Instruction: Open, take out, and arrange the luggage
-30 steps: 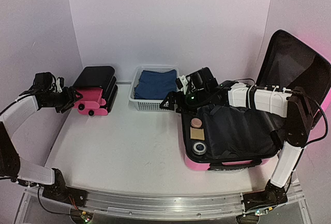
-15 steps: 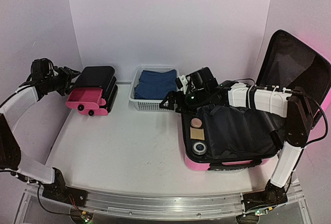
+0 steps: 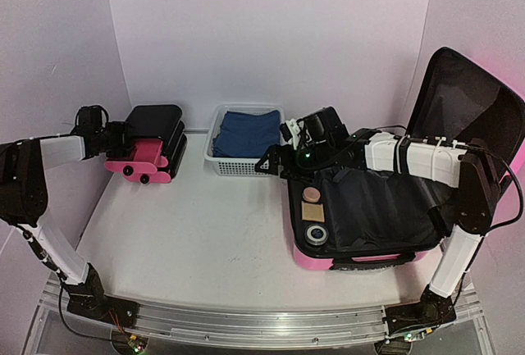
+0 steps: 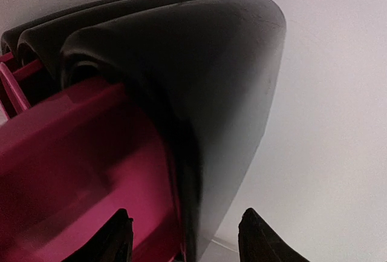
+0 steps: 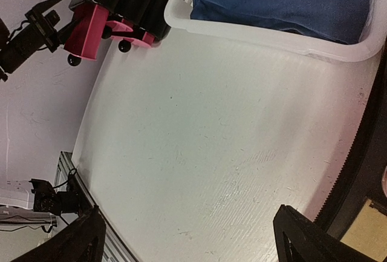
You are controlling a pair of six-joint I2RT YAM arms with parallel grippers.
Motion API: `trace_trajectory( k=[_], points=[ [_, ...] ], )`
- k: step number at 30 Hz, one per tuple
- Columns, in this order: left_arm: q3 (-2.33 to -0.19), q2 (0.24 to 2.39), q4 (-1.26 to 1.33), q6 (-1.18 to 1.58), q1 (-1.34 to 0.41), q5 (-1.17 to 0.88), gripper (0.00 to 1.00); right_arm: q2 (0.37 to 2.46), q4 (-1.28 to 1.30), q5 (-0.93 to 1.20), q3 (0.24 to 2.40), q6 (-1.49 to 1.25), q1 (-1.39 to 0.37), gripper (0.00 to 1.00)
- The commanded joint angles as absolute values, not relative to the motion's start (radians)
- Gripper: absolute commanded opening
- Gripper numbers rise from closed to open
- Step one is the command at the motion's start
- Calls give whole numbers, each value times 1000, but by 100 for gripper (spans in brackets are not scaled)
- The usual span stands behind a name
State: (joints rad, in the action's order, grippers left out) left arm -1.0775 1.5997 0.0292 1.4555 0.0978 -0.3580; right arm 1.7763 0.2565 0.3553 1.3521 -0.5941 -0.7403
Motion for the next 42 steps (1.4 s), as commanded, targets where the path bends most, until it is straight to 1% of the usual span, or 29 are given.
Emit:
trace_trajectory(
  k=[1, 3, 5, 10, 13, 17, 22, 24, 29, 36, 42],
  points=[
    [-1143, 1635, 99, 1506, 84, -289, 60, 1716, 215, 350, 1356, -578, -737, 98],
    [-1154, 1661, 112, 1503, 84, -283, 59, 1721, 216, 351, 1359, -578, -737, 98],
    [-1163, 1690, 138, 1500, 82, -282, 54, 1729, 216, 356, 1365, -578, -736, 98],
    [-1164, 1756, 229, 1523, 77, -284, 47, 1735, 216, 357, 1369, -579, -737, 98],
    [-1158, 1787, 286, 1549, 75, -285, 41, 1735, 216, 357, 1370, -578, -736, 98],
    [-1138, 1783, 346, 1531, 68, -265, 26, 1738, 219, 359, 1374, -577, -736, 98],
    [-1106, 1743, 359, 1510, 64, -253, 12, 1736, 220, 357, 1372, -574, -736, 98],
    [-1090, 1721, 360, 1500, 63, -253, 8, 1733, 221, 357, 1370, -574, -736, 98],
    [-1021, 1643, 362, 1485, 61, -254, 3, 1716, 221, 347, 1355, -572, -736, 98],
    [-869, 1480, 365, 1505, 7, -239, 3, 1712, 221, 353, 1350, -575, -736, 98],
    [-693, 1300, 364, 1530, -104, -214, 5, 1703, 221, 351, 1339, -580, -736, 98]
  ],
)
